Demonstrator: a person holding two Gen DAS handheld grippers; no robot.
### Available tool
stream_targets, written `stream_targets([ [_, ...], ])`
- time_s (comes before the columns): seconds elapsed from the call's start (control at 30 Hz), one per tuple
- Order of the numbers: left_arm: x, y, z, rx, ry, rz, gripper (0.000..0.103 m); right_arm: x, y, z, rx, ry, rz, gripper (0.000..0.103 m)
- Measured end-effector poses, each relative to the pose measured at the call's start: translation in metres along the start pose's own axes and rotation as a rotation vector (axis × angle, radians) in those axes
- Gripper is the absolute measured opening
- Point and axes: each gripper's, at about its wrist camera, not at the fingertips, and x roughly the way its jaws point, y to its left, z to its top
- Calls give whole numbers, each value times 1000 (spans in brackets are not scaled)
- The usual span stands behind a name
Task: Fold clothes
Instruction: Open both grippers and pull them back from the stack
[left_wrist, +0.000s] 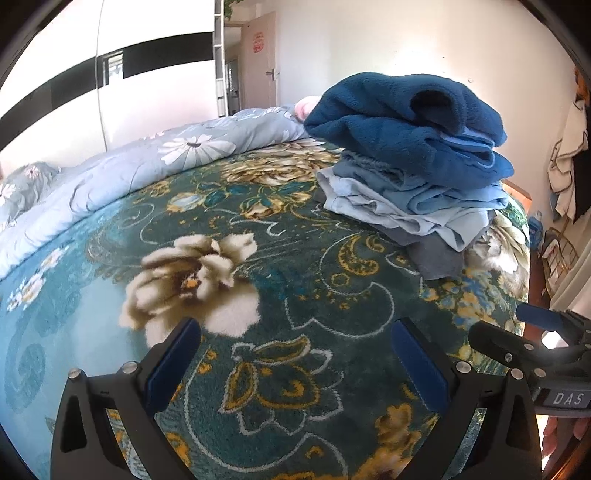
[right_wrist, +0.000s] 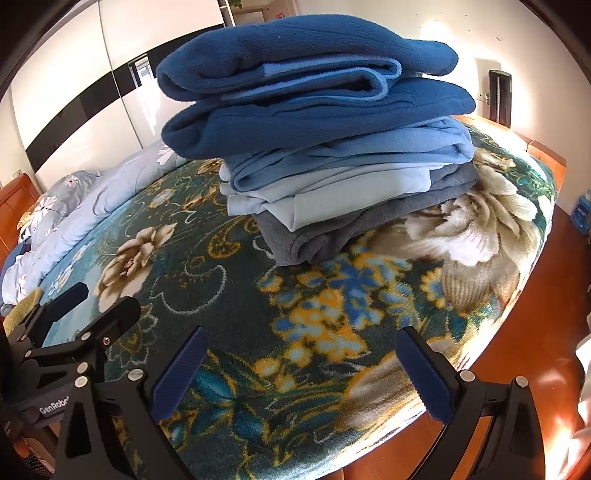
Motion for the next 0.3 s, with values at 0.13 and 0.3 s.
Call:
stream_targets([
  [0.13,3,5,-4,-18,-3,28,103,1,1,-2,-6,8,1,103],
  [0.3,7,10,-5,-38,19,11,103,3,0,-4,-7,15,-3,103],
])
